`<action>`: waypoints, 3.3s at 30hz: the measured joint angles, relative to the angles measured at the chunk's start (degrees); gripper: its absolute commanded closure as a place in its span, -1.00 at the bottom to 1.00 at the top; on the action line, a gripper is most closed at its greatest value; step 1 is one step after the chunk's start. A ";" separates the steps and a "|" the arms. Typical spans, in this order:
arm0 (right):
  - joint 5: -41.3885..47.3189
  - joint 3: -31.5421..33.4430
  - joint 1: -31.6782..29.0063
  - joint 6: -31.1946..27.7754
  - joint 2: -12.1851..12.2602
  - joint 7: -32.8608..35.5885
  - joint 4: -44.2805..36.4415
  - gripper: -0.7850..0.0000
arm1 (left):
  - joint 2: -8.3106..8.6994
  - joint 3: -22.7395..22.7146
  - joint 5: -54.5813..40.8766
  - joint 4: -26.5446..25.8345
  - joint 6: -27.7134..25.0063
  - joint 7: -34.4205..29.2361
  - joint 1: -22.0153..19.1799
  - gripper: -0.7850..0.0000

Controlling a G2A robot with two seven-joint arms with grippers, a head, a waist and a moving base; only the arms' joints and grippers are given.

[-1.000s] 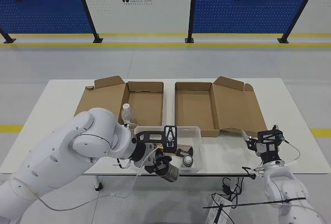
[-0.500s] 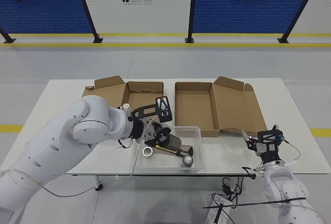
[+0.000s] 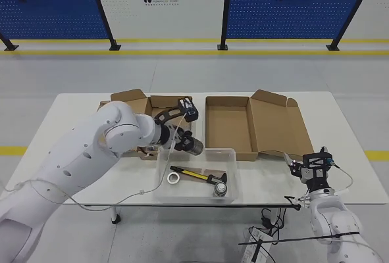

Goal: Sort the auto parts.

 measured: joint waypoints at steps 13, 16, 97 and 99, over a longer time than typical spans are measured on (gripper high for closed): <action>0.00 0.00 0.00 0.00 0.00 0.00 0.00 -1.00 | -2.26 1.71 8.39 5.42 8.93 -0.31 -1.44 1.00; 0.00 0.00 0.00 0.00 0.00 0.00 0.00 -1.00 | -2.74 2.06 10.12 6.89 10.34 -0.26 -1.52 1.00; 0.00 0.00 0.00 0.00 0.00 0.00 0.00 -1.00 | -23.19 13.10 9.71 44.52 12.32 -5.98 -11.88 1.00; 0.00 0.00 0.00 0.00 0.00 0.00 0.00 -1.00 | -23.81 13.38 10.12 45.59 11.84 -5.93 -12.03 1.00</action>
